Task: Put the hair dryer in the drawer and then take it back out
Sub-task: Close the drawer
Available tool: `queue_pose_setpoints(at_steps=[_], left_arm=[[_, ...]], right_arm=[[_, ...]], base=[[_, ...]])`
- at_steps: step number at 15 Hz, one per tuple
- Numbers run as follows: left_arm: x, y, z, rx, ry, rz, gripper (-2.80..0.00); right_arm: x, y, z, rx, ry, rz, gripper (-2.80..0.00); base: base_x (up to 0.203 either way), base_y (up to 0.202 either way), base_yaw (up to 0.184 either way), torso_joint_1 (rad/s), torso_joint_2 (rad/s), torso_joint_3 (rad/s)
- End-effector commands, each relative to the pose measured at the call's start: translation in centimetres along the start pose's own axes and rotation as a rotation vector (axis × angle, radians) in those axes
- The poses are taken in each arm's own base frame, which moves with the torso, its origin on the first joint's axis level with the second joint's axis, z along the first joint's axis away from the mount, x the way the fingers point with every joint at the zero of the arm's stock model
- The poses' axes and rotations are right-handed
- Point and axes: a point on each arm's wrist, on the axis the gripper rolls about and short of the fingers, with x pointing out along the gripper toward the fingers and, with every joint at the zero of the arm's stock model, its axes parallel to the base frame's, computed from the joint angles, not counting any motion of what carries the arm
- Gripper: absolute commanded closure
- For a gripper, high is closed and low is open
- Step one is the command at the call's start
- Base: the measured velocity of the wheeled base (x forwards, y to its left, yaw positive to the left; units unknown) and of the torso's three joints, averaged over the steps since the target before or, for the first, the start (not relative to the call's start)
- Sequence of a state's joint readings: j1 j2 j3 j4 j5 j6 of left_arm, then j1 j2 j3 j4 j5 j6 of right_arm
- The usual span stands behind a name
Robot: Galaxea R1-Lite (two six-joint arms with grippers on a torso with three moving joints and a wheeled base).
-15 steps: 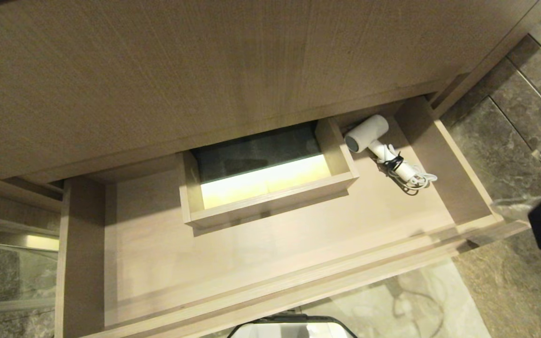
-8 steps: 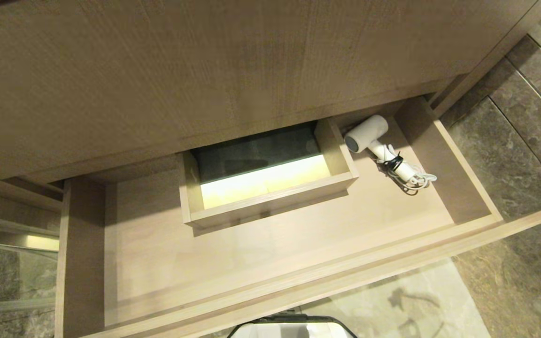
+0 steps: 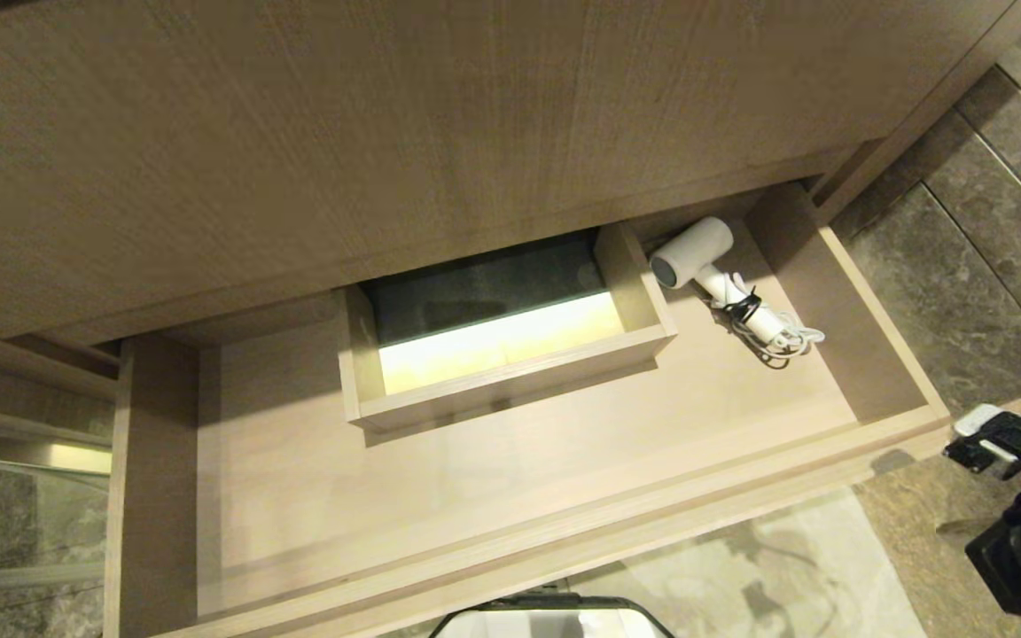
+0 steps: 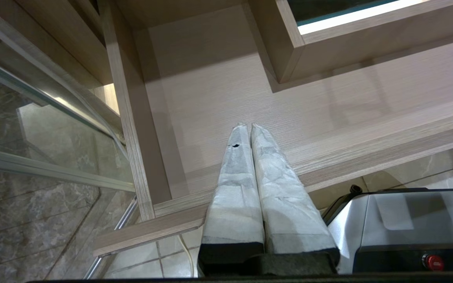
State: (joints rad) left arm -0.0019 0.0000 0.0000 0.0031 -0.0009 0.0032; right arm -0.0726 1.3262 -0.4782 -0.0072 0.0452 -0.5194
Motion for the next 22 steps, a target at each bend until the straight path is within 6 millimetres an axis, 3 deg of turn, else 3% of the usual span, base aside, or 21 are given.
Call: queue_pose_setpoints(at_steps=[1,11,15,19,20,22], left_arm=[[0.0,0.0,0.0,0.000,0.000,0.000,0.00],[0.0,0.0,0.0,0.000,0.000,-0.002,0.00],[0.0,0.0,0.0,0.000,0.001,-0.001,0.00],[0.0,0.0,0.0,0.000,0.001,0.000,0.00],[0.0,0.0,0.0,0.001,0.000,0.000,0.00],[0.0,0.0,0.0,0.000,0.001,0.001,0.00]], right_arm=[[2.0,-0.6,0.8,-0.006,0.002,0.001,0.00],[2.3,-2.3,3.8,-0.008,-0.199,-0.110,0.00],[2.6,-3.5,5.9,-0.005,-0.280,-0.153,0.00],[2.7,-6.3,11.5,0.068,-0.547,-0.258,0.00],[2.8,-6.6,12.0,0.077,-0.574,-0.266,0.00],[2.3,-6.3,11.2,0.082,-0.541,-0.253,0.00]], base=[[0.000,0.000,0.000,0.000,0.00,0.000],[0.000,0.000,0.000,0.000,0.00,0.000],[0.000,0.000,0.000,0.000,0.00,0.000],[0.000,0.000,0.000,0.000,0.00,0.000],[0.000,0.000,0.000,0.000,0.00,0.000],[0.000,0.000,0.000,0.000,0.00,0.000]])
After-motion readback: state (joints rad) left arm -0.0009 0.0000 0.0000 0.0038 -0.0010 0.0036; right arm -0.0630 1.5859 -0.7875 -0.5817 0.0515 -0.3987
